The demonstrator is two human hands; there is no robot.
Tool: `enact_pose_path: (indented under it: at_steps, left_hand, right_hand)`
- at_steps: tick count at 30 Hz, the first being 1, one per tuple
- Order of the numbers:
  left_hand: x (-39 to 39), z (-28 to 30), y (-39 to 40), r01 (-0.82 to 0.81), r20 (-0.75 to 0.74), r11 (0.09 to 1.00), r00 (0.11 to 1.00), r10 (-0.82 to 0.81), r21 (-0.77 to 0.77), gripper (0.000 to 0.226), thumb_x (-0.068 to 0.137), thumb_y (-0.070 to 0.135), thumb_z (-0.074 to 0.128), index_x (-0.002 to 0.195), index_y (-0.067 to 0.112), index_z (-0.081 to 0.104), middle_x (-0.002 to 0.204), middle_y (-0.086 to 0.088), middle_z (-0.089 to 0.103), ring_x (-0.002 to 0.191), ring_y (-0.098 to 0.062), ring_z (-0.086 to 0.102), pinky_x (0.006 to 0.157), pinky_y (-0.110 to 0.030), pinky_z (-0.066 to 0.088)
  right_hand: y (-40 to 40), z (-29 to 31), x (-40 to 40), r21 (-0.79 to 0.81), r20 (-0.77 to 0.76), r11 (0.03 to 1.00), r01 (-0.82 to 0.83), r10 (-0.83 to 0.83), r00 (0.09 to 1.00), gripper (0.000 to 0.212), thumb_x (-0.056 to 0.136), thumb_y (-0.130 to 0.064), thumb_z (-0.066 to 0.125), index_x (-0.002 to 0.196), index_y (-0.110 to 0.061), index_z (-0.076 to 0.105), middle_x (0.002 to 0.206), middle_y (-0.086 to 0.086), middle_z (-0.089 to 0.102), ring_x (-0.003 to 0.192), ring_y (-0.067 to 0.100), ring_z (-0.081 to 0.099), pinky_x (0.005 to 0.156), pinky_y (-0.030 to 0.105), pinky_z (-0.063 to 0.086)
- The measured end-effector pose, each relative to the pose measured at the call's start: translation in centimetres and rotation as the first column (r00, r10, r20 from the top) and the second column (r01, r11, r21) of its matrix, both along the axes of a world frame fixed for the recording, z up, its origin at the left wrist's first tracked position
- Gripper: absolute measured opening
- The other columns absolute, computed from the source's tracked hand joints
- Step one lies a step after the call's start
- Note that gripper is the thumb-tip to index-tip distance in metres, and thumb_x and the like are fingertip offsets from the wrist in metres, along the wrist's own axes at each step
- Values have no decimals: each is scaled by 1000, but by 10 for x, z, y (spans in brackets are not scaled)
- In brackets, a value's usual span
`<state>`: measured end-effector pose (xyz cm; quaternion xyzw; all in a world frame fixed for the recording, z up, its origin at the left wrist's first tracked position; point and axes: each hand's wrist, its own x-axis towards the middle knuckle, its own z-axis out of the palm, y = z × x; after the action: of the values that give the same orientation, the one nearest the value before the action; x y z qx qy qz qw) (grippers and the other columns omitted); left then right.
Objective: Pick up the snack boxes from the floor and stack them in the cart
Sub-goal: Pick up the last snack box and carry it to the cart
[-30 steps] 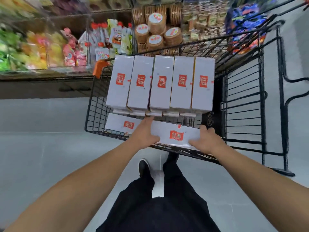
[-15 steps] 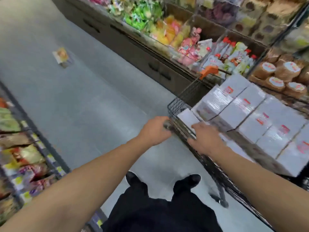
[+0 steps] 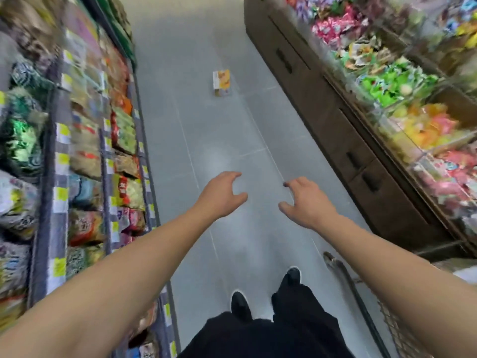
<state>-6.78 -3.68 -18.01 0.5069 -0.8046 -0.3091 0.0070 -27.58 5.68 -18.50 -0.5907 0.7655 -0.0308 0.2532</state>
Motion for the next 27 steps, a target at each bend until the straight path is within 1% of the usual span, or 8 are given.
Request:
enact_pose_path:
  at_steps: [4,9,12,15,17,20,24,27]
  left_hand:
    - [20,0,-62,-58,-47,996,997,55,-71,62,88,30,63,145,16,42,150,-3,43,138,-18,38,111,-25,26]
    - [8,-10,-168,-123,-28,988,992,121,-94,62,89,32,62,146,19,40,150,0,42,137,-17,38,108,-24,26]
    - [-6,-11,-238,-211,-5,974,977,211,-77,62,88,33,62,145,19,41,151,1,42,139,-17,36,110,-25,25]
    - [-26,-9,-300,-272,-3,961,962,272,-51,62,87,32,64,144,18,43,149,0,44,137,-18,39,111,-27,27]
    - [-38,-8,-337,-311,-12,950,950,311,-35,63,87,33,64,144,19,43,149,-1,44,137,-20,41,113,-30,29]
    - [-50,-8,-393,-348,-13,937,937,348,-7,63,87,35,63,145,20,41,150,1,42,138,-19,39,112,-28,28]
    - [-59,-19,-480,-374,-13,927,927,374,18,64,89,36,61,147,22,39,152,2,39,139,-17,37,111,-26,27]
    - [-65,-31,-552,-341,-28,940,940,341,17,63,89,35,60,147,21,38,152,2,38,139,-16,36,111,-26,27]
  right_hand:
    - [-91,-3,9,3,-10,995,-98,98,995,60,93,-42,57,144,-15,41,145,4,42,132,26,42,103,35,38]
    - [-222,-19,-6,-36,-8,987,-154,153,988,59,93,-39,57,144,-15,41,148,4,41,134,25,40,103,35,38]
    - [-304,-22,-24,-26,23,983,-180,181,983,59,91,-38,58,142,-14,44,146,5,42,132,29,42,106,38,37]
    - [-374,-20,-44,7,32,975,-223,223,974,59,89,-40,58,141,-15,45,146,3,43,131,29,42,106,41,40]
    - [-416,-17,-56,4,38,972,-233,233,972,59,89,-40,58,141,-15,45,146,3,42,132,27,41,104,40,42]
    - [-481,-10,-70,20,48,964,-265,264,963,58,91,-39,57,142,-15,44,146,3,41,133,26,40,103,39,41]
    - [-579,-12,-87,30,16,952,-303,303,953,58,91,-38,57,142,-14,43,147,5,42,133,26,41,107,38,40]
    - [-656,-18,-95,41,-3,951,-305,306,952,59,91,-39,57,143,-14,43,147,5,42,132,27,44,105,38,39]
